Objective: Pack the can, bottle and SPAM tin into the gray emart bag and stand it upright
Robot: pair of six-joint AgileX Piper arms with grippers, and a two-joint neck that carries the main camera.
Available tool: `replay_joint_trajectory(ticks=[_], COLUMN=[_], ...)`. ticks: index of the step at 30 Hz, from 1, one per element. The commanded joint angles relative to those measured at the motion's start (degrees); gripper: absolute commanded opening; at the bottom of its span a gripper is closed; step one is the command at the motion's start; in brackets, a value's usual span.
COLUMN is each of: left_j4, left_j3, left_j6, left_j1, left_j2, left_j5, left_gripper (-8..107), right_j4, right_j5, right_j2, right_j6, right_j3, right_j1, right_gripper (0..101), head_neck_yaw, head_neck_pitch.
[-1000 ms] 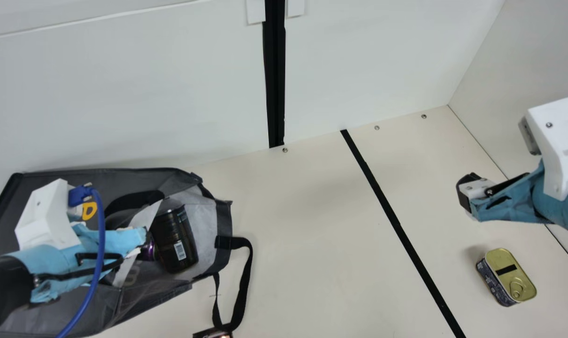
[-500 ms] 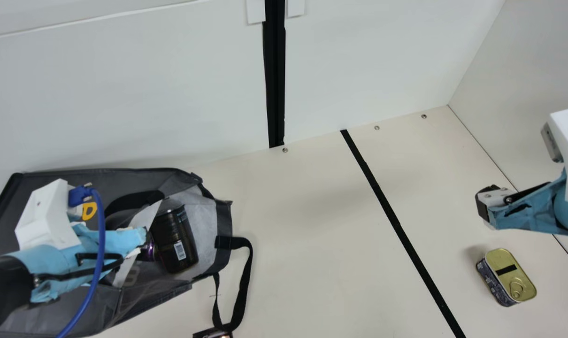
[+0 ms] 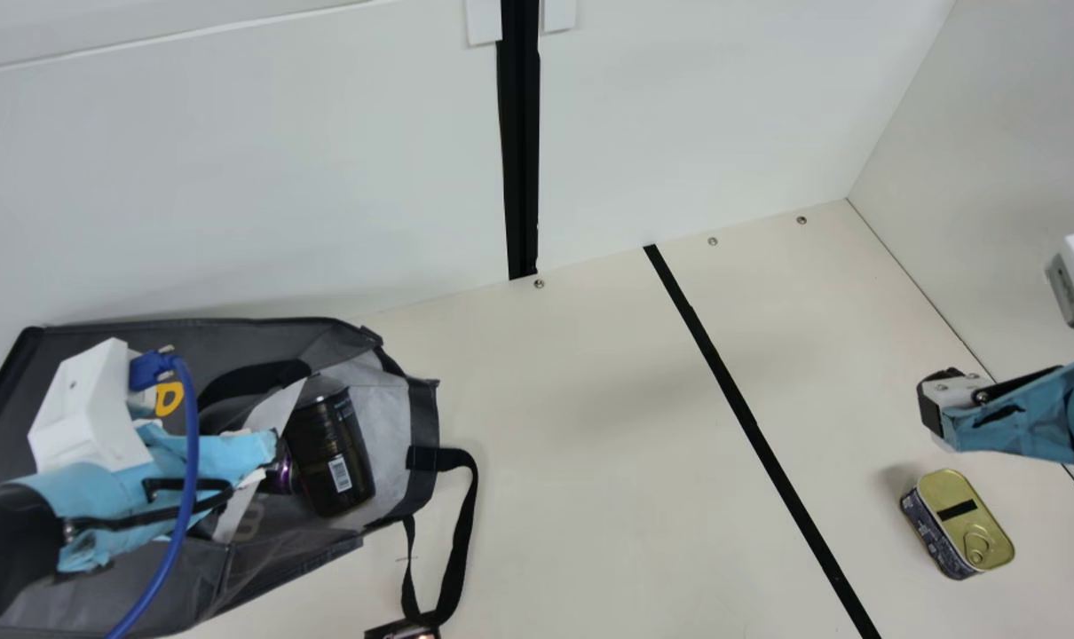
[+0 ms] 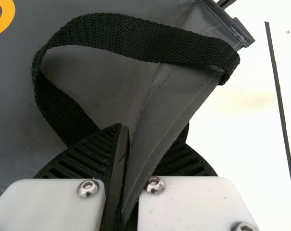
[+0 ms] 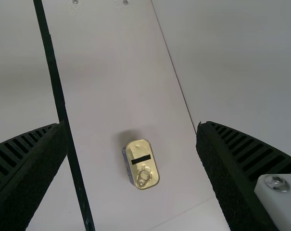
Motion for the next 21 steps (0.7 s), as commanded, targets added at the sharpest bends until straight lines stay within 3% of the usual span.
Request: replay_joint_trajectory(ticks=[1, 21], left_j4=[0.0, 0.0], left_j3=[0.0, 0.0], left_j6=[0.0, 0.0], left_j1=[0.0, 0.0], left_j2=[0.0, 0.0], left_j5=[0.0, 0.0], left_gripper=[-8, -8], right_j4=[0.54, 1.39], right_j5=[-0.01, -0.01], right_j2=[-0.23, -2.77], right_j6=[-0.29, -0.42], right_j3=[0.0, 1.61], right_j1=[-0.49, -0.79], right_gripper=[95, 95], head_neck_yaw=[-0.05, -0.05], head_neck_pitch=[-1.3, -1.3])
